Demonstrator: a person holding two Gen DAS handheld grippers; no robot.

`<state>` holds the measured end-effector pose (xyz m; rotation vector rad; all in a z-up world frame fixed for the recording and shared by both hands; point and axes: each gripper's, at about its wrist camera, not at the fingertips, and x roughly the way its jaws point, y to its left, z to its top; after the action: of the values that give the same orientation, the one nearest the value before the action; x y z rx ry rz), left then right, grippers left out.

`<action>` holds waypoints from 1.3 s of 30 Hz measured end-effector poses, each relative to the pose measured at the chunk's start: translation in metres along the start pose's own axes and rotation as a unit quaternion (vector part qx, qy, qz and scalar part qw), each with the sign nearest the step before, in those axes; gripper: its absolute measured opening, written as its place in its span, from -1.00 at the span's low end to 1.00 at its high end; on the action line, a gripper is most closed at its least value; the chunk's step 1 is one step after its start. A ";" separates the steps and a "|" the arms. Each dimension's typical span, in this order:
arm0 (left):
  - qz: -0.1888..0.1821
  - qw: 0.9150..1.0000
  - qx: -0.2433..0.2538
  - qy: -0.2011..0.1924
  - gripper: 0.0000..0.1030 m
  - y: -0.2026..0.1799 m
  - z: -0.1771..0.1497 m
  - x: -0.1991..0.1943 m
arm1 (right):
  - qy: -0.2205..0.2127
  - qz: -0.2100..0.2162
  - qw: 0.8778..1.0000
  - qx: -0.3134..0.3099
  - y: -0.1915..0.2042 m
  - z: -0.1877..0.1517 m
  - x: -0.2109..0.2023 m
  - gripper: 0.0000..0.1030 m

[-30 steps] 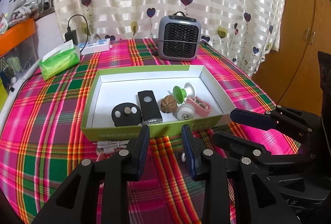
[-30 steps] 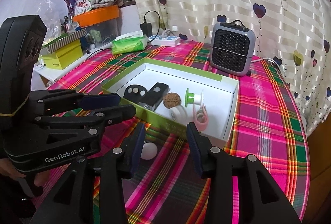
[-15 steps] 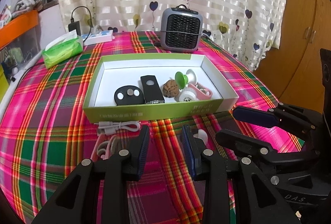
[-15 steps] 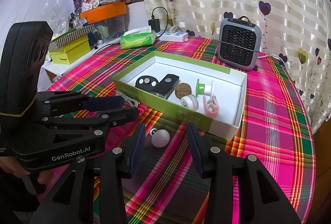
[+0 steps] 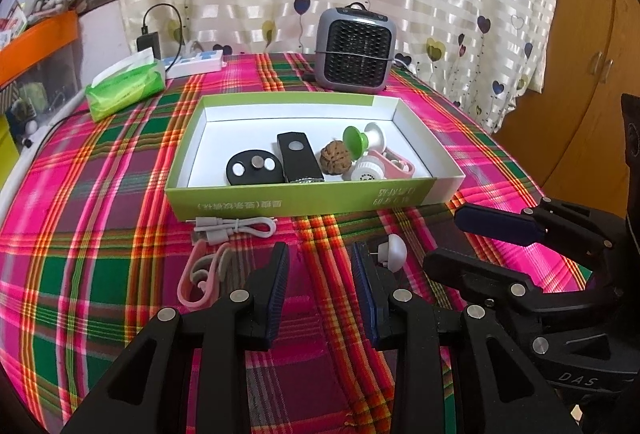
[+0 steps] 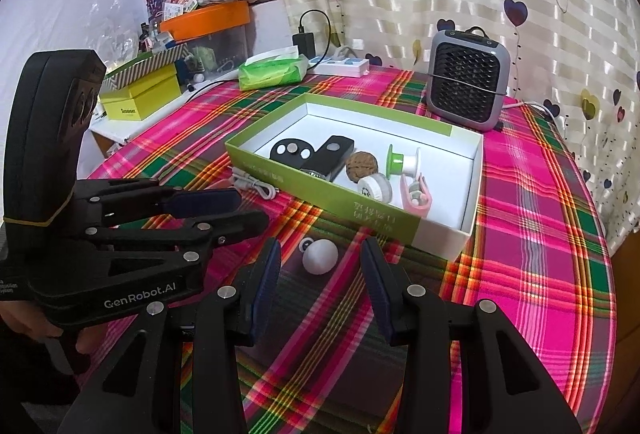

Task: Organize objects
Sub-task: 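Withdraw both tools from the box back toward the remaining items, then grasp the second brown walnut with the left tool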

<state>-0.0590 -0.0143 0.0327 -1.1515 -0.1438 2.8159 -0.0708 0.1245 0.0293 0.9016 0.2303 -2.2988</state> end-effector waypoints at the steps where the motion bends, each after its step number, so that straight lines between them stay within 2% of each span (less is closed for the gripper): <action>1: 0.000 1.000 -0.001 0.000 -0.43 0.001 -0.001 0.000 | 0.001 0.000 1.000 0.000 0.000 0.000 0.000 -0.17; 20: 0.000 1.000 -0.005 0.000 -0.43 0.004 -0.004 -0.004 | 0.010 0.005 1.000 -0.002 0.003 -0.003 0.004 -0.17; 39: 0.003 0.999 -0.031 0.000 -0.43 0.025 -0.010 -0.006 | 0.027 0.010 1.000 0.003 0.002 -0.005 0.014 -0.17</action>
<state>-0.0488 -0.0392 0.0268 -1.1671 -0.2308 2.8359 -0.0744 0.1172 0.0168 0.9647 0.2363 -2.2593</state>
